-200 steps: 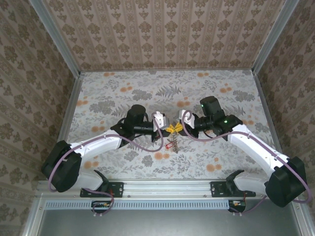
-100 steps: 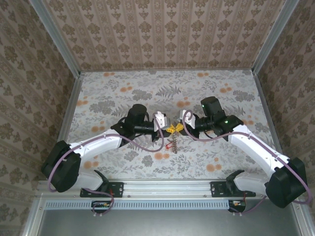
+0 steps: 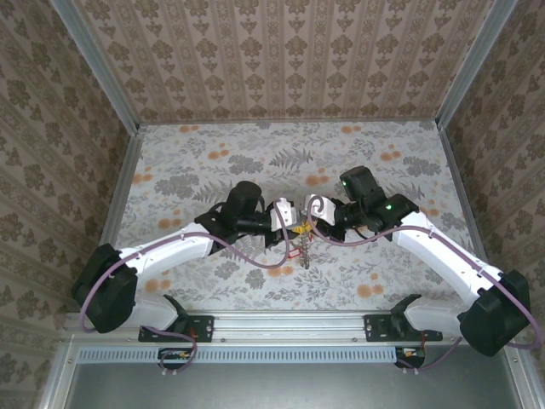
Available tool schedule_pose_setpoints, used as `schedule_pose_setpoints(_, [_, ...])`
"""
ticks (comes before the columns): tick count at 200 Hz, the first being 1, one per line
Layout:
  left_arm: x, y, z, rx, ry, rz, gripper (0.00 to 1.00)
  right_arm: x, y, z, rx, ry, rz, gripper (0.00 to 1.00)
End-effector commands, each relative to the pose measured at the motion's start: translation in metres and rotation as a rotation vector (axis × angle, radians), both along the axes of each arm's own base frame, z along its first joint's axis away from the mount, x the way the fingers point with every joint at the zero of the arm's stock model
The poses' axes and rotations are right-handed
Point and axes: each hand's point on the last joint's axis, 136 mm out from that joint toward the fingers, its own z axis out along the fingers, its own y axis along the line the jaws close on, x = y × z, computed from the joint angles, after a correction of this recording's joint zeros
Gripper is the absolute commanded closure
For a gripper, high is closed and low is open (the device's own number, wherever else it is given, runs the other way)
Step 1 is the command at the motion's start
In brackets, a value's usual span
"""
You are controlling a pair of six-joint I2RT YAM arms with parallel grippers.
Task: Put the keys on the keyring
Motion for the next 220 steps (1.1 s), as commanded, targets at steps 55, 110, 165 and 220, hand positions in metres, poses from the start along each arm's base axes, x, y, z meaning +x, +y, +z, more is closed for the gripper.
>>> schedule_pose_setpoints(55, [-0.002, -0.005, 0.032, -0.143, -0.007, -0.037, 1.00, -0.003, 0.003, 0.020, 0.123, -0.041, 0.013, 0.87])
schedule_pose_setpoints(110, [-0.008, -0.004, 0.043, -0.221, 0.020, -0.078, 1.00, 0.001, 0.004, 0.021, 0.227, -0.018, -0.001, 0.84])
schedule_pose_setpoints(165, [-0.009, -0.003, 0.043, -0.228, 0.026, -0.080, 1.00, 0.003, 0.003, 0.020, 0.223, -0.015, -0.009, 0.89])
schedule_pose_setpoints(220, [0.003, 0.003, 0.024, -0.090, -0.021, -0.001, 0.86, 0.004, 0.001, 0.029, 0.170, -0.034, 0.000, 0.98])
